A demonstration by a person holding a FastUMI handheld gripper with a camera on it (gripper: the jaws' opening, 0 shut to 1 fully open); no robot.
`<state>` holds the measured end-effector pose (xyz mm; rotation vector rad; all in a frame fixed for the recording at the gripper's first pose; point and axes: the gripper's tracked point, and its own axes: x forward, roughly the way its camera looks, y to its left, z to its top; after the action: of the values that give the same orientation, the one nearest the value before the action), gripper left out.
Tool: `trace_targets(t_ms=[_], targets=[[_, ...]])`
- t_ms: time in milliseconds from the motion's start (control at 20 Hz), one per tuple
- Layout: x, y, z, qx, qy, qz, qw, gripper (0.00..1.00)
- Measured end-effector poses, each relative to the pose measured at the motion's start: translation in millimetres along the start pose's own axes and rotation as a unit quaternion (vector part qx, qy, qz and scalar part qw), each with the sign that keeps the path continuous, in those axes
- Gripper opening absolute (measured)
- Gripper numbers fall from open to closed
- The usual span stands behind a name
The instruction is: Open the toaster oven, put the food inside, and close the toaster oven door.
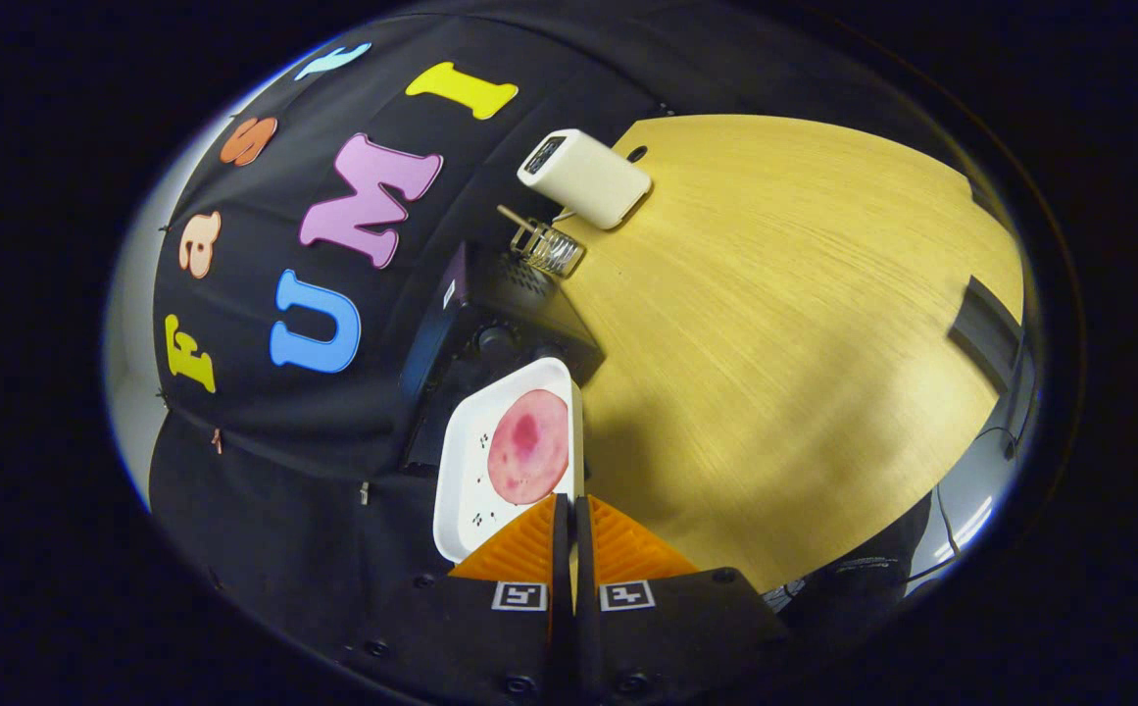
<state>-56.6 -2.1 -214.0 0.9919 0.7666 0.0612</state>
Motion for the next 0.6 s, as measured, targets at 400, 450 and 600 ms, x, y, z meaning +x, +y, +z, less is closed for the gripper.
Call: trace_targets(t_ms=[400, 450, 600], targets=[[84.1, 52.3, -35.0, -0.050, 0.037, 0.004, 0.998, 0.05], [93.9, 56.2, -36.7, -0.056, 0.037, 0.002, 0.998, 0.05], [124.4, 70.4, -36.4, -0.053, 0.026, 0.001, 0.998, 0.05]])
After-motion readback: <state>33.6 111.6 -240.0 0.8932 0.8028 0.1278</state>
